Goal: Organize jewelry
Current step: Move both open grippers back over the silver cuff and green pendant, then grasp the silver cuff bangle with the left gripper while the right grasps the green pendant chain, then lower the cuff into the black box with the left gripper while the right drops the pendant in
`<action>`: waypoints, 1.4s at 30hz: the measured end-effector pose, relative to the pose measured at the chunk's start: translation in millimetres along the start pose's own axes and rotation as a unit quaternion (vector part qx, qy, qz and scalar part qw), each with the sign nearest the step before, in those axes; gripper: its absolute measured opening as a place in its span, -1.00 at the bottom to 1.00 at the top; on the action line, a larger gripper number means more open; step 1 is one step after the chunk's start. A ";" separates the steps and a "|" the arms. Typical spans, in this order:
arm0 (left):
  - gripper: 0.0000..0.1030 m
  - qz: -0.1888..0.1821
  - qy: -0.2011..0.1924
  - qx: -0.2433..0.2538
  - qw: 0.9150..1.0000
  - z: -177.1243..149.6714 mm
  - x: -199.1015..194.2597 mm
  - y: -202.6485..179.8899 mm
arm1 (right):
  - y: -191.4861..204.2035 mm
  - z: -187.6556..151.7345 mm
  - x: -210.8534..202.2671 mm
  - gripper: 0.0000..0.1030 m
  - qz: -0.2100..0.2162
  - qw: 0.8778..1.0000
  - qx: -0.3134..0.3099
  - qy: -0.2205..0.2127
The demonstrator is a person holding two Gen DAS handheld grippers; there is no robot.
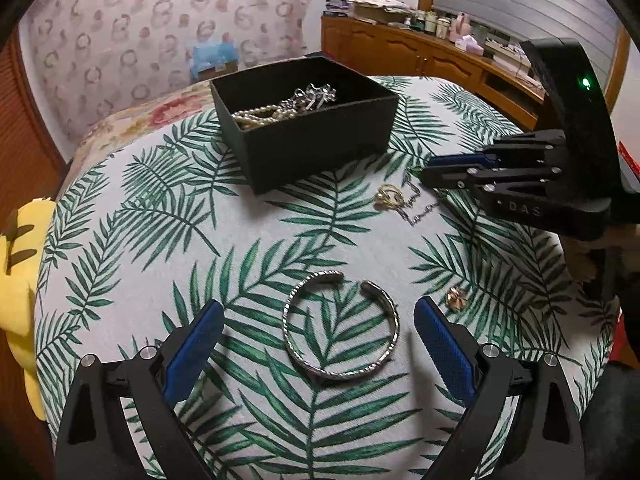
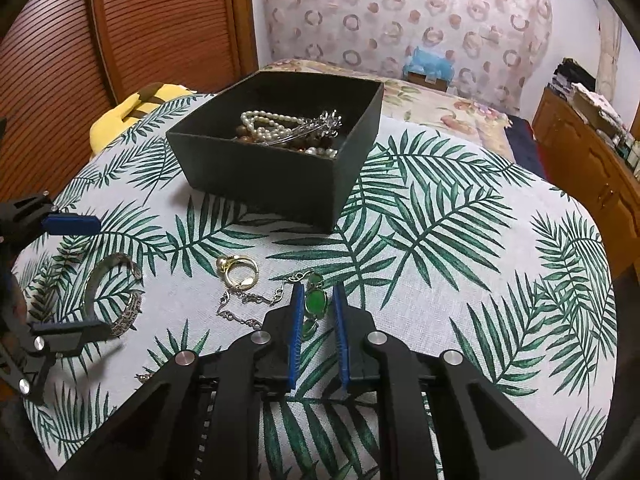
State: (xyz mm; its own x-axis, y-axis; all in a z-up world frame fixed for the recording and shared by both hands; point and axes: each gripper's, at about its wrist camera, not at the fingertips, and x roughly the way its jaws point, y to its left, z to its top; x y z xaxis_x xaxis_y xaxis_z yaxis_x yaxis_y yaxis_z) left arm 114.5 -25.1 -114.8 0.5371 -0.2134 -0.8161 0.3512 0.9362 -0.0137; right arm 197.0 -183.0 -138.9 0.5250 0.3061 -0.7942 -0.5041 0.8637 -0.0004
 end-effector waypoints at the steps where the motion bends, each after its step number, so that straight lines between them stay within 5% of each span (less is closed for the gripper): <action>1: 0.79 0.002 0.002 0.003 1.000 -1.1 1.0 -1.3 | -0.2 -0.7 -0.3 -0.69 0.000 1.000 0.001 -0.002; 6: 0.73 0.001 0.010 0.003 1.000 -2.7 7.6 -3.7 | 0.3 -2.8 -2.1 -0.74 0.002 1.000 -0.008 -0.004; 11: 0.11 0.007 0.002 0.010 1.000 -2.2 4.4 -6.2 | -3.8 -3.9 -6.8 -0.75 0.017 1.000 -0.001 -0.004; 28: 0.12 0.018 -0.025 -0.046 0.998 19.5 -3.9 27.6 | -5.4 39.9 -73.3 -0.75 0.021 0.995 -0.028 -0.096; 42: 0.12 0.027 -0.078 -0.054 0.995 59.3 -24.0 41.1 | 2.6 95.7 -79.2 -0.75 0.035 0.987 -0.058 -0.144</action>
State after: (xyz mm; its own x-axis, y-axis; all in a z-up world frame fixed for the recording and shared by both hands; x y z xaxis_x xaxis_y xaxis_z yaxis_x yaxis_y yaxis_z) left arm 161.5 1.9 -61.5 0.6679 -0.1950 -0.7182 0.2394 0.9701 -0.0408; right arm 219.8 -166.7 -17.8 0.6504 0.4790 -0.5895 -0.6130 0.7893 -0.0350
